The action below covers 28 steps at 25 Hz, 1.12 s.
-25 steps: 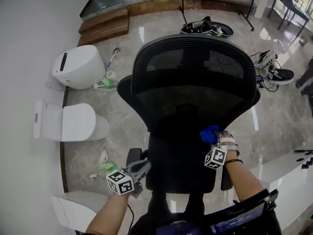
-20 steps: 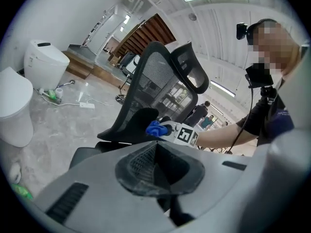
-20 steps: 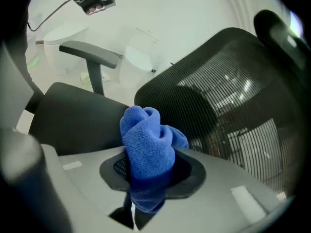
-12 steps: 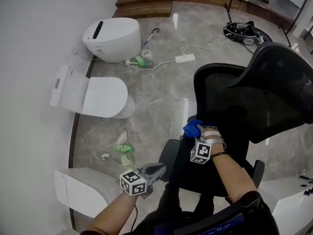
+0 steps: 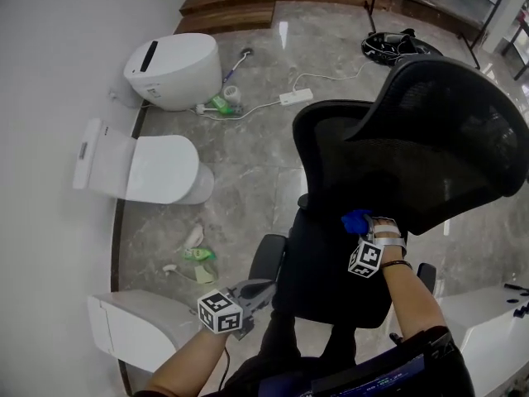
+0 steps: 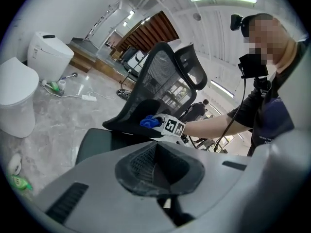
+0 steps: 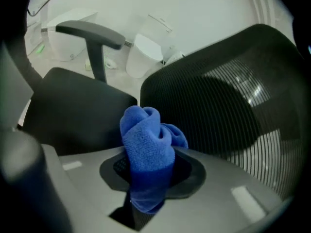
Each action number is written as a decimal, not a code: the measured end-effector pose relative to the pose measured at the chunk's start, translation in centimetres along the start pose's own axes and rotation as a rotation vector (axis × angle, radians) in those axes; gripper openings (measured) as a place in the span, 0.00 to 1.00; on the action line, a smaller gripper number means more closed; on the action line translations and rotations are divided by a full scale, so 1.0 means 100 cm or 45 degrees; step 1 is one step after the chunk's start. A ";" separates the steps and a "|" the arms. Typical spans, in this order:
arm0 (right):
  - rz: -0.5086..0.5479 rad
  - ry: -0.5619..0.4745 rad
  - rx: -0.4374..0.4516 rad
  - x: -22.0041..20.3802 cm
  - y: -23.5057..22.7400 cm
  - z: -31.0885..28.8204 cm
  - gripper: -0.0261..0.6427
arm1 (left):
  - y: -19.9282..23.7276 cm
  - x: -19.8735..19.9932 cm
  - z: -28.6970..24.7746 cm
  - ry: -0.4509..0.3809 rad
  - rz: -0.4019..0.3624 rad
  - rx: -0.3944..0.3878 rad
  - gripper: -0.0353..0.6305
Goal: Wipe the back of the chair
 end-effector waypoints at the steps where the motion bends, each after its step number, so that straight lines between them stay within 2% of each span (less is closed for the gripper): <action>1: -0.012 0.037 0.001 -0.026 0.000 0.003 0.22 | -0.009 0.002 -0.012 0.010 -0.007 -0.019 0.06; 5: -0.046 0.134 0.026 -0.113 0.008 0.021 0.22 | -0.045 0.006 -0.062 0.057 -0.036 -0.083 0.06; 9: -0.109 0.195 0.033 -0.172 0.016 0.039 0.22 | -0.079 0.008 -0.106 0.111 -0.070 -0.139 0.06; 14: -0.213 0.207 0.081 -0.204 0.019 0.055 0.22 | -0.100 0.009 -0.134 0.123 -0.089 -0.174 0.06; 18: -0.345 0.294 0.094 -0.211 0.016 0.063 0.22 | -0.090 0.006 -0.121 0.099 -0.073 -0.168 0.06; 21: -0.425 0.250 0.129 -0.168 0.018 0.059 0.22 | -0.070 0.004 -0.093 0.060 -0.036 -0.142 0.06; 24: -0.497 0.068 0.259 -0.075 0.025 0.032 0.22 | -0.047 0.002 -0.057 0.024 0.002 -0.111 0.06; 28: -0.774 -0.104 0.466 0.049 0.026 -0.022 0.22 | -0.014 0.002 -0.008 -0.006 0.032 -0.068 0.06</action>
Point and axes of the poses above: the fingertips, and each gripper's own axes: z backward along the fingers, y to its left, x out of its top, the point moved 8 cm from there along z, backward along the fingers, and after that the axes turned 1 degree about x, right-handed, at the moved point
